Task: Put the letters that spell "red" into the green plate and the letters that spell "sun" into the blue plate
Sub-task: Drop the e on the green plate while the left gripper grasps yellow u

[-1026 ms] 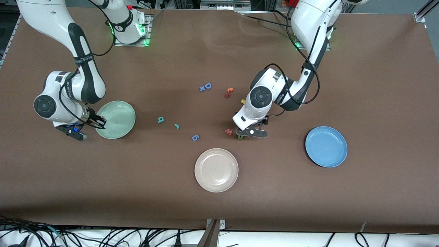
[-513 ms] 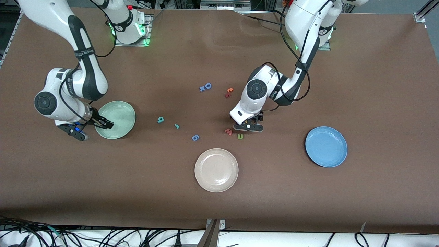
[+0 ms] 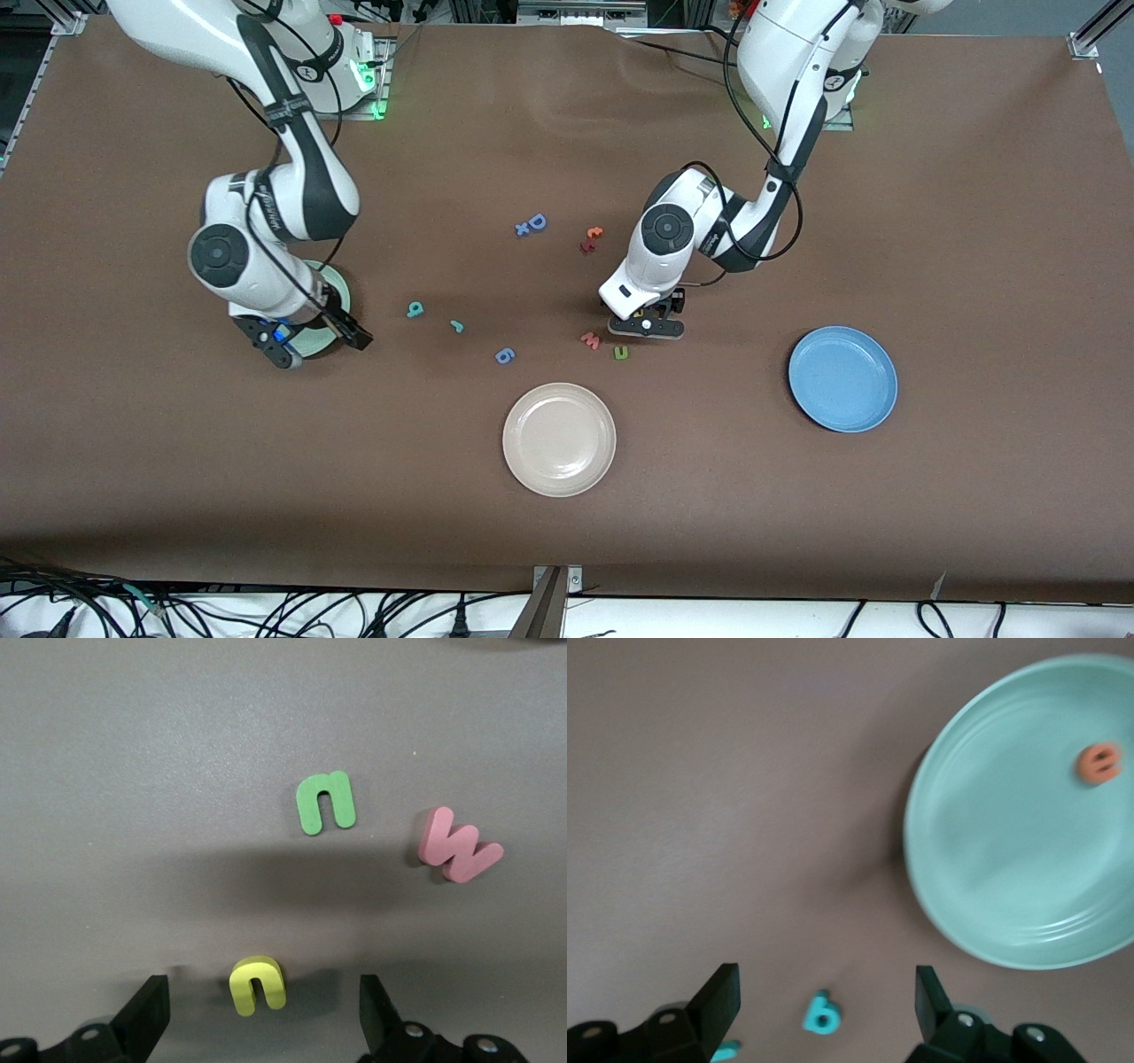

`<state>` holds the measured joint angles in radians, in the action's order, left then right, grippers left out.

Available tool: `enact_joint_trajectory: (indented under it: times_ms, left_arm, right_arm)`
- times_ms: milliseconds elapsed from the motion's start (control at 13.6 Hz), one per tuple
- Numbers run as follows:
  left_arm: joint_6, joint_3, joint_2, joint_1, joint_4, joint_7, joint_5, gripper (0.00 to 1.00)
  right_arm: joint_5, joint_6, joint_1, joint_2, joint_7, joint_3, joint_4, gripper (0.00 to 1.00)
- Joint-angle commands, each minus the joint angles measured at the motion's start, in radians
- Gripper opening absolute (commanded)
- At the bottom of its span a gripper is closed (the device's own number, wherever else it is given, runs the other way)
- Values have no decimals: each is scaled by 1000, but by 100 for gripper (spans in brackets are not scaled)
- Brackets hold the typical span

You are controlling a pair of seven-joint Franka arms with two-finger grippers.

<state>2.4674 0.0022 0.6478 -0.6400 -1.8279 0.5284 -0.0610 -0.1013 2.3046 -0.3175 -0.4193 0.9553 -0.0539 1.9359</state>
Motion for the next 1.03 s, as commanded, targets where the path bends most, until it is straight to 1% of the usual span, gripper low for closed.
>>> enact_joint_trajectory:
  times_ms: [0, 73, 220, 440, 513, 660, 733, 807, 953]
  left_arm:
    - [13, 6, -34, -4, -36, 22, 27, 90]
    - [13, 7, -34, -4, -34, 22, 27, 90]
    - [15, 7, -33, -4, -34, 28, 27, 88]
    - [28, 7, -27, -4, -36, 38, 27, 78]
    - [28, 6, -27, -4, -36, 38, 27, 72]
    - [30, 6, -25, -4, -36, 38, 27, 64]
    - [31, 6, -24, -4, -34, 44, 27, 58]
    - [41, 6, -22, -4, -36, 48, 27, 55]
    - [41, 6, -22, -4, -36, 48, 27, 44]
  right_arm:
    - [-11, 65, 6, -75, 80, 43, -31, 88]
    - [-11, 91, -3, -94, 115, 57, -31, 88]
    - [-9, 122, -43, -125, 184, 58, -31, 88]
    - [-11, 124, -67, -135, 204, 58, -21, 87]
    - [-11, 124, -71, -138, 213, 58, -14, 87]
    - [-11, 124, -77, -138, 217, 58, 15, 87]
    - [-11, 124, -78, -135, 215, 58, 32, 87]
    - [-11, 124, -78, -128, 215, 58, 47, 87]
    - [-11, 125, -78, -101, 214, 62, 86, 87]
